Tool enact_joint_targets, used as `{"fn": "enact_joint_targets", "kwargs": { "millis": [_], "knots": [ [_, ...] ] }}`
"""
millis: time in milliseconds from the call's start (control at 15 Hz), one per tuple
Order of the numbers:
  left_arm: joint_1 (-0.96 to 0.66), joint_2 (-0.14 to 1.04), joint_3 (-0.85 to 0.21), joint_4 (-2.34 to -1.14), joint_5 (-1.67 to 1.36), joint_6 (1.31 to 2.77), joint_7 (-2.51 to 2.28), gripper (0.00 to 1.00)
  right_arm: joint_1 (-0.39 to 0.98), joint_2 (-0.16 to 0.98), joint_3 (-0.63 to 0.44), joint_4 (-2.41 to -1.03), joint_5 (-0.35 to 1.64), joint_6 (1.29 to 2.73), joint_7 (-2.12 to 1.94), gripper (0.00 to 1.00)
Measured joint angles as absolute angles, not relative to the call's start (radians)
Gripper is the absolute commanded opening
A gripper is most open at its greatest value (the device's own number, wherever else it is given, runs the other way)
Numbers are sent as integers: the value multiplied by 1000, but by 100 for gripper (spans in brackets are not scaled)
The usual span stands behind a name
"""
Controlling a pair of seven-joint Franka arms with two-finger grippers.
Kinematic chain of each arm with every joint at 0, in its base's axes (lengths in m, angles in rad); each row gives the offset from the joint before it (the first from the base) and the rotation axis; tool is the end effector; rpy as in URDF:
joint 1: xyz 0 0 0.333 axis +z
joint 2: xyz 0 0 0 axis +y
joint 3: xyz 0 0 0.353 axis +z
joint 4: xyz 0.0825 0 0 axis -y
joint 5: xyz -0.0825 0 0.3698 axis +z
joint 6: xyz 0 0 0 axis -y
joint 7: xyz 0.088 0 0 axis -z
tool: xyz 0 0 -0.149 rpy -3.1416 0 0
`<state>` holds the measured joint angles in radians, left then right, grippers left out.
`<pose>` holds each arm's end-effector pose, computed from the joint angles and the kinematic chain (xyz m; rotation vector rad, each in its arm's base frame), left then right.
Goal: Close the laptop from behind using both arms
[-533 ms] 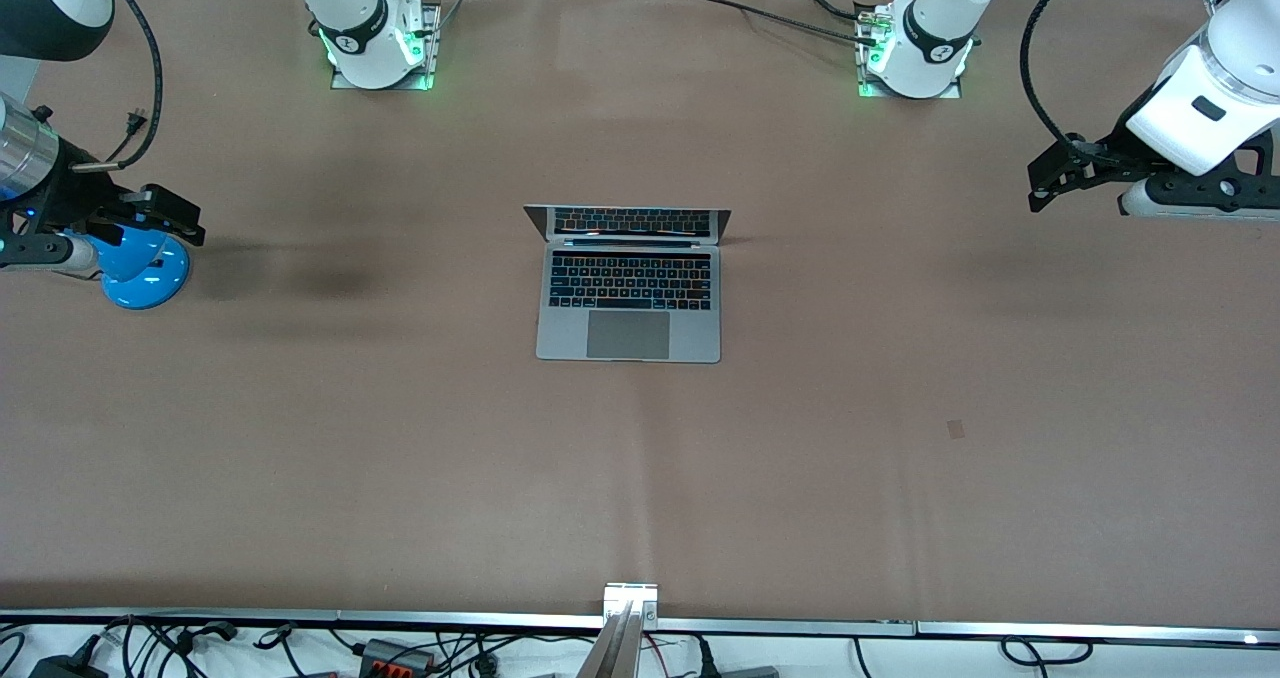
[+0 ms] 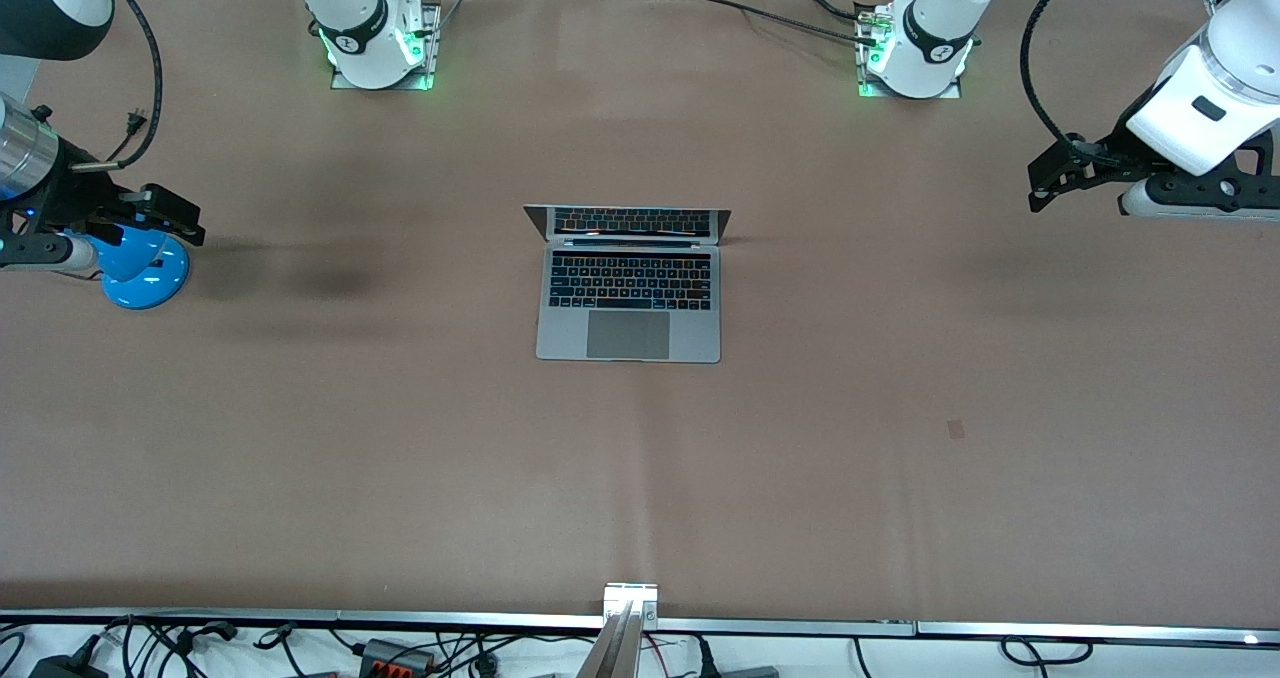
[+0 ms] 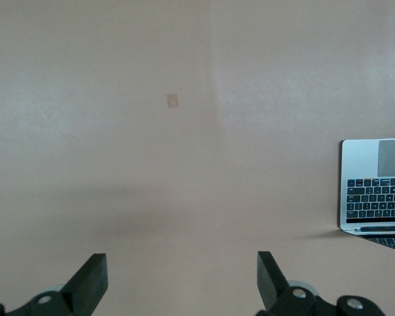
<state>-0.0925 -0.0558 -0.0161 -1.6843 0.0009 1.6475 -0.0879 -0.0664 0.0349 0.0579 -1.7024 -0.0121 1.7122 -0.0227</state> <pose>0.5243 -0.0573 0.6038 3.1412 -0.0326 0.0300 0.5573 -0.0068 0.5519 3.1317 0.0251 -0.0394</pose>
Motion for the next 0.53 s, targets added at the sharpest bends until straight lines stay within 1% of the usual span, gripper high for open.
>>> {"fn": "enact_joint_targets", "kwargs": {
  "millis": [400,467,533],
  "knots": [
    [-91,8,-14,-1686,1,1598,-82,100,-68,43,62,-1687,27,1662,-39,100],
    [-91,20,-13,-1686,1,1593,-65,84,-69,43,61,-1686,36,1655,-45,100],
    [-90,29,-13,-1686,1,1587,-49,63,-69,43,61,-1684,43,1641,-45,89]
  ]
}}
